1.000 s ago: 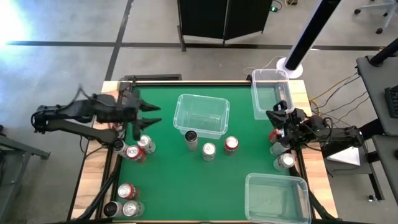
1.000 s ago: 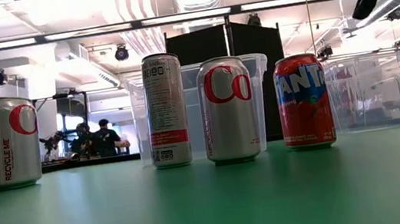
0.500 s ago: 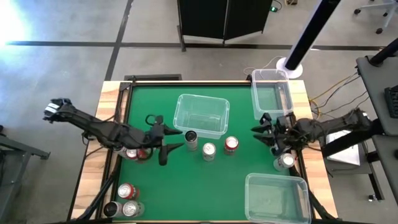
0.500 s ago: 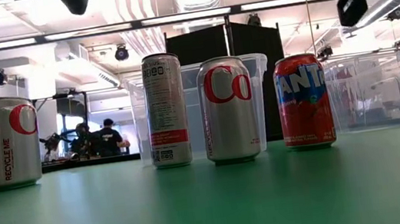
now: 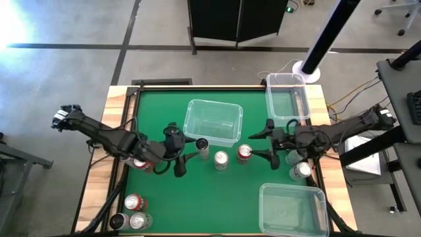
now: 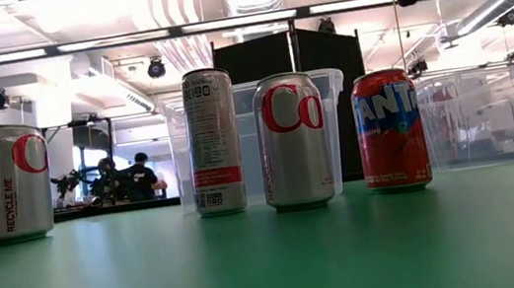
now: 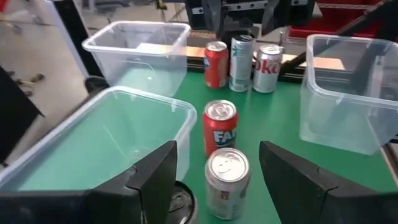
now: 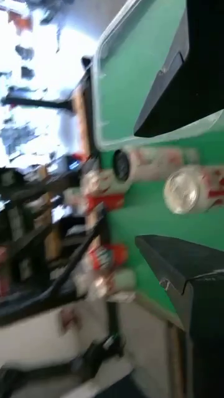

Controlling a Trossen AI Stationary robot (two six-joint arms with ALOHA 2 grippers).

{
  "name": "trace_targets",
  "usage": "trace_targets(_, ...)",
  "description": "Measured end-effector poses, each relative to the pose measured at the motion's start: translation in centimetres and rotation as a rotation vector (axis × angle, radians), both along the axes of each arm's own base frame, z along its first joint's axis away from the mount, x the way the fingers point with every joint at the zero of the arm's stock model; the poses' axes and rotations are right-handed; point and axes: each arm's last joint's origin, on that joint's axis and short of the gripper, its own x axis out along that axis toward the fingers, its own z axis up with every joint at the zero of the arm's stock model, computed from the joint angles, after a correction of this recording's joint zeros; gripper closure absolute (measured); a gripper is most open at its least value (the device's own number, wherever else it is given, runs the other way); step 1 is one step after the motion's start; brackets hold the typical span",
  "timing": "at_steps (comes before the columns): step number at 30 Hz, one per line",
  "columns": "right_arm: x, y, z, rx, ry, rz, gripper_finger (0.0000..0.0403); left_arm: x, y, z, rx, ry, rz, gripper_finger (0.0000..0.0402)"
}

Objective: Sort soda cans
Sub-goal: Adjust the transparent bin in the center

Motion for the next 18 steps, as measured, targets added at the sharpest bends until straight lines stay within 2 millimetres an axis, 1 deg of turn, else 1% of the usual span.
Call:
trace_targets(5,2.6,0.7,2.3,-0.052,0.148,0.004,0.0129,-1.2,-1.1,-1.0,0.013,-0.051,0.051,0.019)
trace_targets(9,5.3,1.2,3.0,-0.124,0.244,-0.021,0.014,-1.7,-2.3,-2.8,0.01,-0.12,0.071,0.0189)
trace_targets(12,7.3,1.6,2.8,-0.17,0.323,-0.027,0.015,-2.1,-3.3,-4.5,-0.047,-0.247,0.122,0.0189)
trace_targets(14,8.9,1.5,2.5,-0.186,0.363,-0.034,0.0155,-2.3,-3.9,-5.9,-0.057,-0.326,0.129,0.019)
trace_targets(16,10.5,1.1,2.0,-0.192,0.407,-0.066,0.0159,-2.8,-4.1,-7.2,-0.03,-0.368,0.111,0.0189)
trace_targets(18,12.0,0.1,1.7,-0.193,0.457,-0.104,0.0161,-3.3,-3.9,-8.0,-0.008,-0.402,0.094,0.0189)
